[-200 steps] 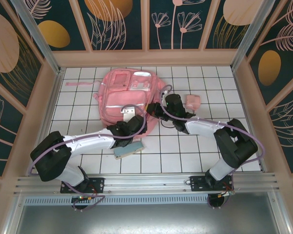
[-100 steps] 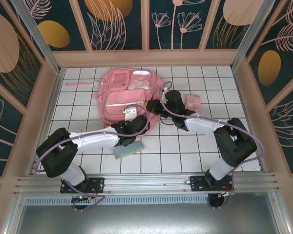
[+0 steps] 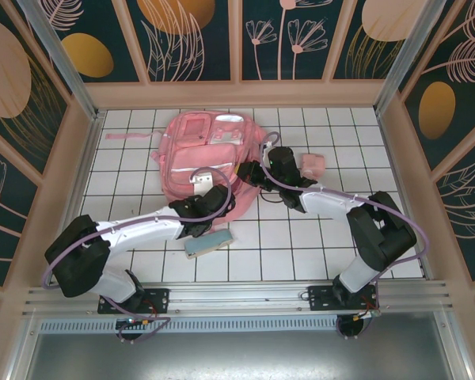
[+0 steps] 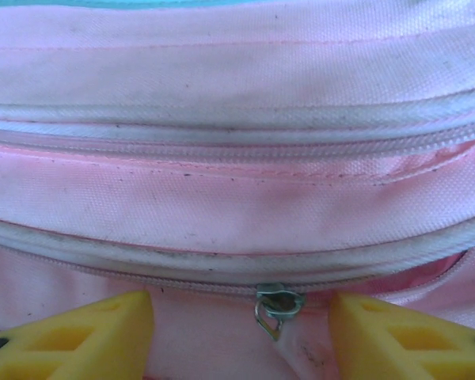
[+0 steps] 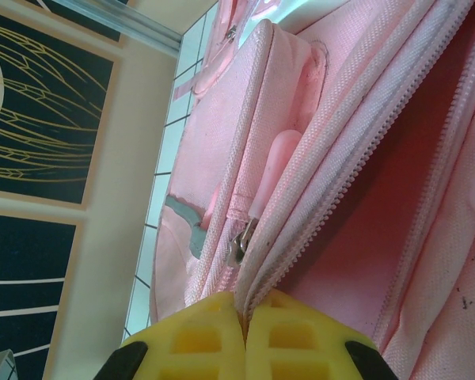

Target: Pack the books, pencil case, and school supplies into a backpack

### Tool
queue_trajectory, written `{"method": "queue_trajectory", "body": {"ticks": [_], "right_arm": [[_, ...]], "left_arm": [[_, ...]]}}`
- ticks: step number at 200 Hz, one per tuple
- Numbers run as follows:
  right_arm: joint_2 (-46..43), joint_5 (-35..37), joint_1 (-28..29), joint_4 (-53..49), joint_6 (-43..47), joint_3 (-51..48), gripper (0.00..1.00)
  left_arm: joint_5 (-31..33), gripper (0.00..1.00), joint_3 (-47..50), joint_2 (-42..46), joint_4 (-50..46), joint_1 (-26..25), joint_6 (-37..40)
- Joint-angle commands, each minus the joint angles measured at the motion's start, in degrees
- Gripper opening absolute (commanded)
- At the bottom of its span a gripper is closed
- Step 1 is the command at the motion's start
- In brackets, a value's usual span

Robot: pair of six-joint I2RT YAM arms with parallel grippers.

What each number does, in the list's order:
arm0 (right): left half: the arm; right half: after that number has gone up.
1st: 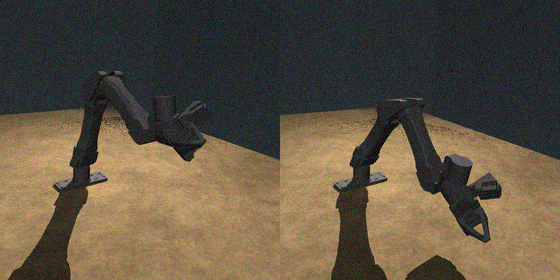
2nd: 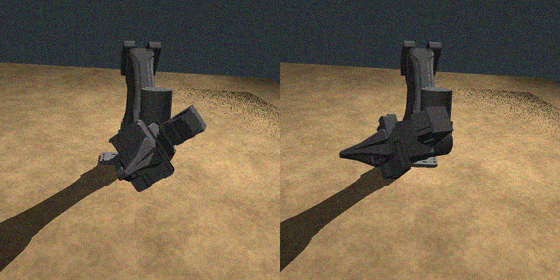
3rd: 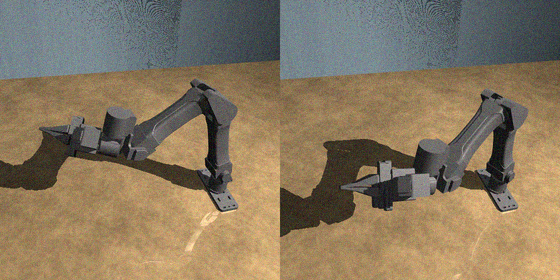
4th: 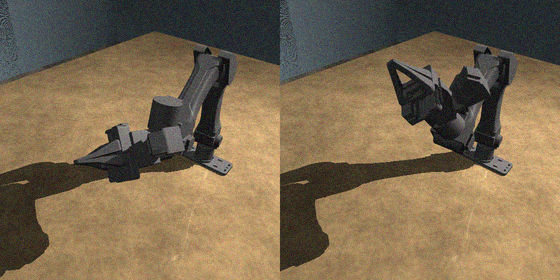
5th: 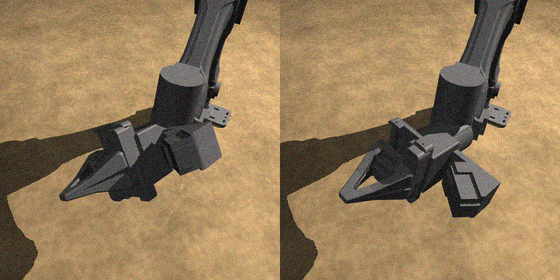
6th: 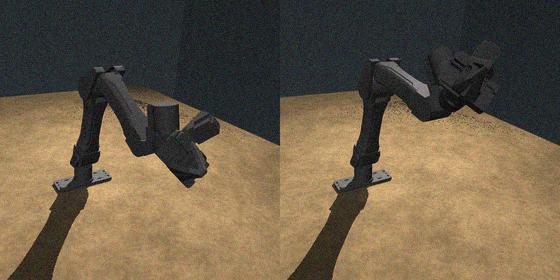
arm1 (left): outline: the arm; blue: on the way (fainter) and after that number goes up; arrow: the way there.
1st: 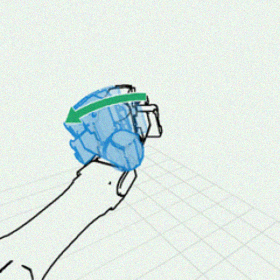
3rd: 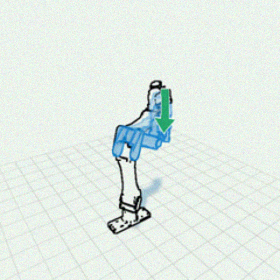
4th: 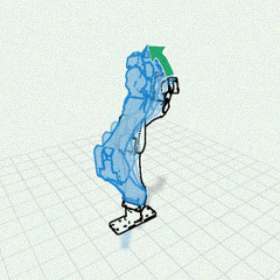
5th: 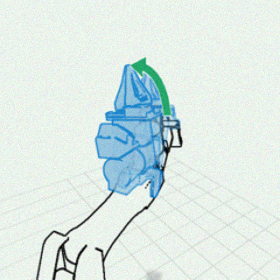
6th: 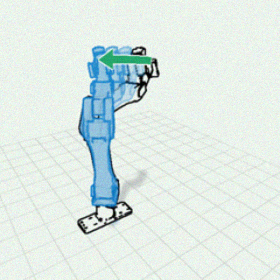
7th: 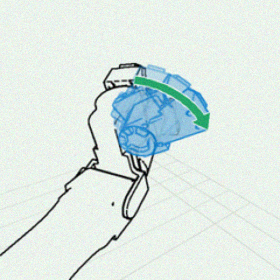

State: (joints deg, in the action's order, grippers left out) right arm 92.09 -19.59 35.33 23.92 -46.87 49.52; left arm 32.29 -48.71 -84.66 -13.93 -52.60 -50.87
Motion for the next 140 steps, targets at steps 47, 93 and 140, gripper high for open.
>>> {"method": "queue_trajectory", "body": {"ticks": [47, 93, 140], "right_arm": [[-1.1, 0.2, -0.5, 6.8, 1.3, 1.3, 0.00], [-1.1, 0.5, -0.8, 6.5, 1.3, 1.2, 0.00], [-3.3, 2.1, -3.6, 5.4, 1.3, -0.9, 0.00]], "left_arm": [[-2.9, 0.27, -1.0, -2.5, 0.2, 0.3, 0.0], [-1.8, 0.00, -1.0, -1.7, -1.2, 0.3, -0.5], [0.1, 0.00, 2.6, 1.9, -3.4, 2.5, -0.3]]}}
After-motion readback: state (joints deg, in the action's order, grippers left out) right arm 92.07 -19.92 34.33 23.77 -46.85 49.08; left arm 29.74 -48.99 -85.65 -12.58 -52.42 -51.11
